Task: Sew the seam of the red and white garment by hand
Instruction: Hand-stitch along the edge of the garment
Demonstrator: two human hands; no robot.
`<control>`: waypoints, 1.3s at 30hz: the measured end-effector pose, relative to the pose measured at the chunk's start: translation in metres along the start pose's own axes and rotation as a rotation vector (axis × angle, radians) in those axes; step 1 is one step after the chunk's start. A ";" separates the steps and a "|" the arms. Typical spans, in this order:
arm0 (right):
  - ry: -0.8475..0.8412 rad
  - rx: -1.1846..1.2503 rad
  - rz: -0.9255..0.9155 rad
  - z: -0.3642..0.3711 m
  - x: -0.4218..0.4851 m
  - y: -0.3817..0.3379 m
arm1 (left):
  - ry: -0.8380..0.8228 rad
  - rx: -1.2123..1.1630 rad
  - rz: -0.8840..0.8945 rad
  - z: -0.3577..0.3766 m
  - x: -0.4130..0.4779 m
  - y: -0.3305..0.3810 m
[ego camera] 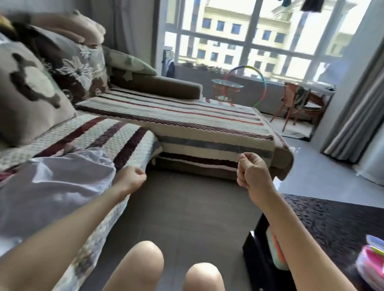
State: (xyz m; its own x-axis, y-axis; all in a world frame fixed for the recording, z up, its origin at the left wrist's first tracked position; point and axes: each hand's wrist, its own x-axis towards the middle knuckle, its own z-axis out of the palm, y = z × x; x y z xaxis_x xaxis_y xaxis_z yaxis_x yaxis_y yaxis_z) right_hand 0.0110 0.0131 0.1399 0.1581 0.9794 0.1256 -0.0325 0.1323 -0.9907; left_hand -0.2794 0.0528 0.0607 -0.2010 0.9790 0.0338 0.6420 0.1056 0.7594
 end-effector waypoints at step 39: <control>-0.301 -0.225 0.189 0.212 0.094 0.132 | -0.581 0.442 -0.251 -0.125 0.064 -0.164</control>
State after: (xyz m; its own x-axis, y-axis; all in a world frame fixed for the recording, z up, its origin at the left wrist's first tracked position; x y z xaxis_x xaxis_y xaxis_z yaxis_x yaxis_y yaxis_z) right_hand -0.1879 0.1546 0.0322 -0.1266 0.9885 -0.0831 0.1888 -0.0582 -0.9803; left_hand -0.4905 0.0764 0.0195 -0.0375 0.8381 -0.5442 0.8888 0.2770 0.3652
